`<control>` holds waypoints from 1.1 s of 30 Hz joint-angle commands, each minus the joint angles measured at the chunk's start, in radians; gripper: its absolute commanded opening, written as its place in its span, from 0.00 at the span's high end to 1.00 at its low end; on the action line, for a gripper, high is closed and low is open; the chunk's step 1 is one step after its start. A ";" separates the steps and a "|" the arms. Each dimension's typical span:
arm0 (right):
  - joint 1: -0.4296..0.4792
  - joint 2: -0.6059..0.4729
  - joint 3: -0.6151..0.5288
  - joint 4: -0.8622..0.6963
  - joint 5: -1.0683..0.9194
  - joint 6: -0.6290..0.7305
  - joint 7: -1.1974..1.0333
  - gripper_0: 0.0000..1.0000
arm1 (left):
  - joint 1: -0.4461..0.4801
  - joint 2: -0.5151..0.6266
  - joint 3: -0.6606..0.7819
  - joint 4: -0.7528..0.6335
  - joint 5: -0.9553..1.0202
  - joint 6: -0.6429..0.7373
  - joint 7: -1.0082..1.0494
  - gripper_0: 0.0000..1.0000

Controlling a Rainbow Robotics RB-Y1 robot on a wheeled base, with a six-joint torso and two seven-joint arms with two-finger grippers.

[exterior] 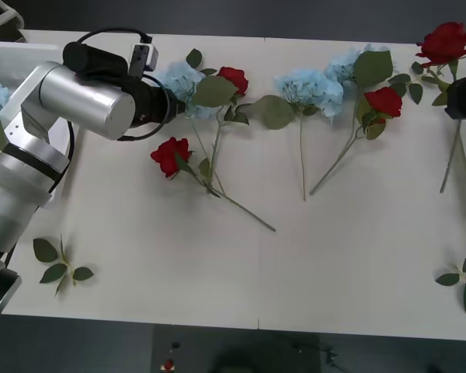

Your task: Put the red flowers into the right box and the blue flowers into the left box

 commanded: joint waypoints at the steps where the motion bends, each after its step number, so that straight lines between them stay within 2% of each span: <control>1: -0.023 -0.064 -0.012 0.086 -0.070 0.003 0.092 1.00 | -0.039 0.008 -0.043 -0.011 -0.004 -0.021 0.054 0.01; 7: -0.023 -0.071 -0.015 0.235 -0.207 0.001 0.165 1.00 | -0.082 -0.049 -0.057 0.105 -0.036 -0.086 0.057 0.01; 12: -0.023 -0.071 -0.020 0.370 -0.280 0.001 0.343 1.00 | -0.120 -0.083 -0.098 0.256 -0.074 -0.228 0.058 0.01; 15: -0.023 -0.071 -0.023 0.450 -0.317 -0.001 0.469 1.00 | -0.134 -0.098 -0.103 0.304 -0.088 -0.267 0.057 0.01; 21: -0.023 -0.070 -0.049 0.577 -0.319 -0.027 0.722 1.00 | -0.135 -0.117 -0.132 0.310 -0.113 -0.274 0.058 0.01; 25: -0.023 -0.070 -0.049 0.637 -0.320 -0.040 0.787 1.00 | -0.135 -0.124 -0.155 0.310 -0.117 -0.282 0.060 0.01; 26: -0.023 -0.070 -0.049 0.652 -0.322 -0.042 0.800 1.00 | -0.135 -0.127 -0.161 0.310 -0.119 -0.282 0.061 0.05; 27: -0.023 -0.068 -0.050 0.664 -0.326 -0.042 0.807 1.00 | -0.135 -0.133 -0.164 0.312 -0.120 -0.282 0.061 0.26; 28: -0.023 -0.067 -0.049 0.667 -0.330 -0.042 0.807 1.00 | -0.135 -0.135 -0.166 0.313 -0.122 -0.282 0.061 0.38; 29: -0.023 -0.067 -0.049 0.669 -0.333 -0.042 0.807 1.00 | -0.135 -0.140 -0.167 0.319 -0.128 -0.282 0.061 0.67; 30: -0.023 -0.067 -0.049 0.671 -0.336 -0.044 0.807 1.00 | -0.137 -0.146 -0.167 0.330 -0.134 -0.282 0.061 0.86; 32: -0.023 -0.067 -0.049 0.674 -0.342 -0.042 0.802 0.95 | -0.135 -0.152 -0.166 0.341 -0.148 -0.285 0.060 0.98; 33: -0.023 -0.065 -0.049 0.675 -0.348 -0.042 0.802 0.75 | -0.135 -0.156 -0.167 0.345 -0.156 -0.287 0.061 0.99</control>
